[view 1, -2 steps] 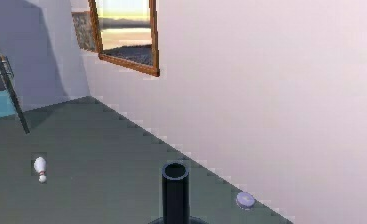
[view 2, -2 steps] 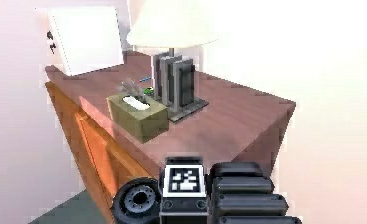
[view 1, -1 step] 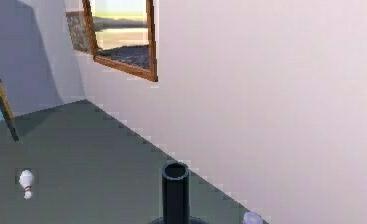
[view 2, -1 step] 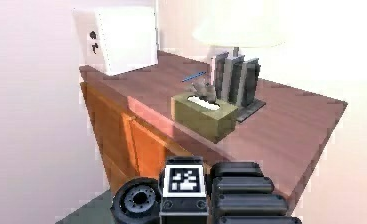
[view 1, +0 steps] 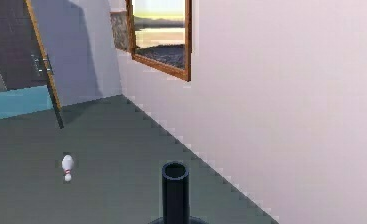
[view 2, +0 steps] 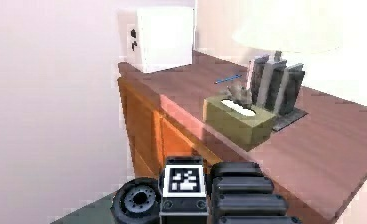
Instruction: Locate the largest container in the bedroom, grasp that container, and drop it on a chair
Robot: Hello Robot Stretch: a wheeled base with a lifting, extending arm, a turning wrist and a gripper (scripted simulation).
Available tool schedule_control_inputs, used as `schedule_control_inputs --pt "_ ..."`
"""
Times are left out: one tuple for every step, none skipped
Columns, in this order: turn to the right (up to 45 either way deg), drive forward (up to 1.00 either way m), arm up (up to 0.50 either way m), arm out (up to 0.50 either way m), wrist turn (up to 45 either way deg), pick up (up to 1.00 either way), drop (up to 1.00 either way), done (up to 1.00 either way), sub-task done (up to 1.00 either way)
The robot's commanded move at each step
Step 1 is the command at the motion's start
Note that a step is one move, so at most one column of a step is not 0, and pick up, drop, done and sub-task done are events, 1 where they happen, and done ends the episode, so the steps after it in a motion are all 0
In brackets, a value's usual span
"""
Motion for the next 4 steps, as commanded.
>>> schedule_control_inputs --pt "0.0 0.15 0.0 0.0 0.0 0.0 0.0 0.0 0.0" --pt "-45.0 0.0 0.0 0.0 0.0 0.0 0.0 0.0 0.0" --pt "-6.0 0.0 0.0 0.0 0.0 0.0 0.0 0.0 0.0" --pt "0.0 1.0 0.0 0.0 0.0 0.0 0.0 0.0 0.0"
